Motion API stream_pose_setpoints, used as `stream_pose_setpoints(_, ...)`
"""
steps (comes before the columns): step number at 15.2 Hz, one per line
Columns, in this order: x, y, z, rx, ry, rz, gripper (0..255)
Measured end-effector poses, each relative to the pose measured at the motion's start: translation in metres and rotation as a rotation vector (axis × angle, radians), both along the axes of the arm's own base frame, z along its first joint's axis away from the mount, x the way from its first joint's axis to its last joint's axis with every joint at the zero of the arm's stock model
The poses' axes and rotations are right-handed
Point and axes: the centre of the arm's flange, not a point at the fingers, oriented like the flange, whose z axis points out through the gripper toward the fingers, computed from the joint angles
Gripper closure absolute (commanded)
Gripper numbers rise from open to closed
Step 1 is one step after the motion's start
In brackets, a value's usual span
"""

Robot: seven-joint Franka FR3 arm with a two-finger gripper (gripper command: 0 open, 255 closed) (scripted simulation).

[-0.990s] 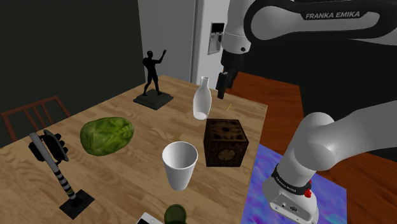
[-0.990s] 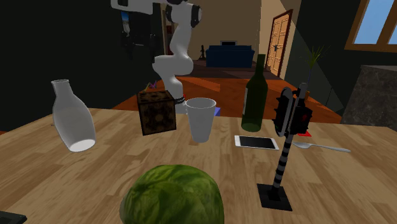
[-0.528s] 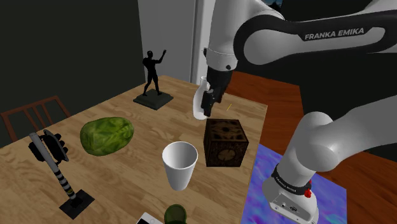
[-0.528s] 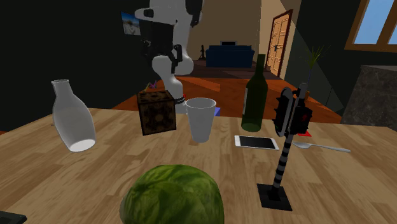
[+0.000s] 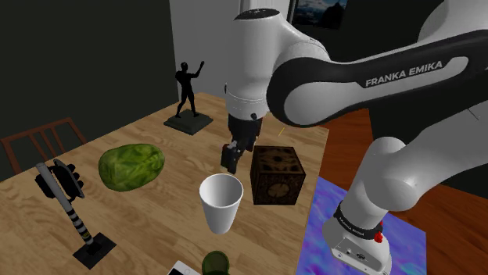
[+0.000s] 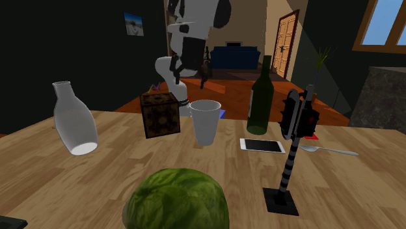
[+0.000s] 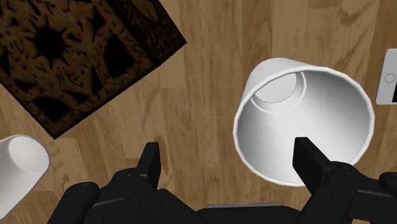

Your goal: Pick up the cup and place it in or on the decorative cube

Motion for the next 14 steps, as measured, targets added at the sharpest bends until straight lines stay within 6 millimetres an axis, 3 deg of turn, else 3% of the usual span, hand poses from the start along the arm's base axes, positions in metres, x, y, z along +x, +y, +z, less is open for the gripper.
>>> stream_pose_setpoints(9,-0.006,0.11,-0.051,-0.021,-0.011,0.005,0)
stream_pose_setpoints(11,-0.007,0.121,-0.058,-0.022,-0.011,0.004,0)
stream_pose_setpoints(14,-0.006,0.121,-0.072,-0.022,-0.012,0.004,0)
